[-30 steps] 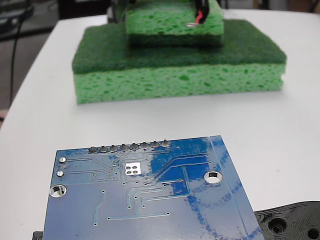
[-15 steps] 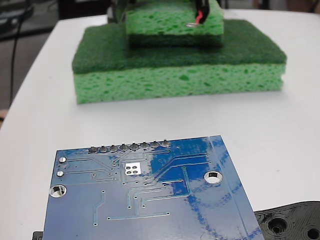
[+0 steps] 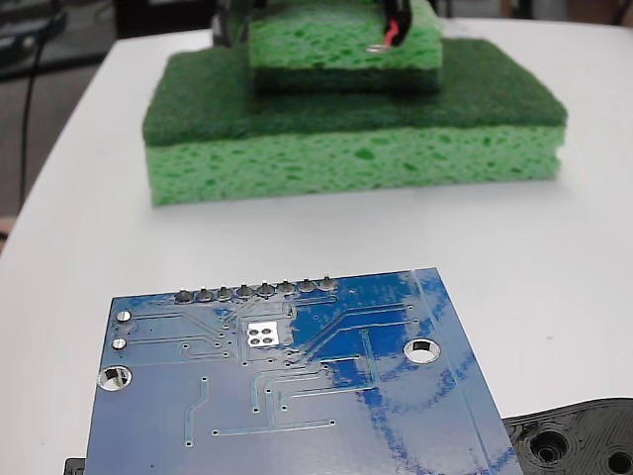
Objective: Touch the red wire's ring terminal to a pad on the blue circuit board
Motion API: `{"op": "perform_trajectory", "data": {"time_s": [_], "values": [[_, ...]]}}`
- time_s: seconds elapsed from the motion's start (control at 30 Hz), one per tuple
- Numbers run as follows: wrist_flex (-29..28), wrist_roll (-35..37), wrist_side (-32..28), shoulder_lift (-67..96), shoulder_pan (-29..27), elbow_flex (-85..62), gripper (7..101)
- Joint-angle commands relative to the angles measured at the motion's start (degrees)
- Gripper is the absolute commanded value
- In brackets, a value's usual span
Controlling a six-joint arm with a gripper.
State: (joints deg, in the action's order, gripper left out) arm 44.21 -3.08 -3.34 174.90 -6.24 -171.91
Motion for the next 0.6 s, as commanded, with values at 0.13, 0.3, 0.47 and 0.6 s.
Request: {"op": "perform_trajectory", "data": {"time_s": [0.13, 0.3, 0.47, 0.6], "values": [[0.00, 0.09, -0.44, 0.09, -0.09, 0.79, 100.3], [0.35, -0.09, -0.44, 0.09, -0.26, 2.37, 100.3], [1.58, 0.18, -1.23, -1.67, -1.32, 6.15, 100.3], [1.58, 1.85, -2.90, -8.09, -3.69, 10.90, 100.3]]}}
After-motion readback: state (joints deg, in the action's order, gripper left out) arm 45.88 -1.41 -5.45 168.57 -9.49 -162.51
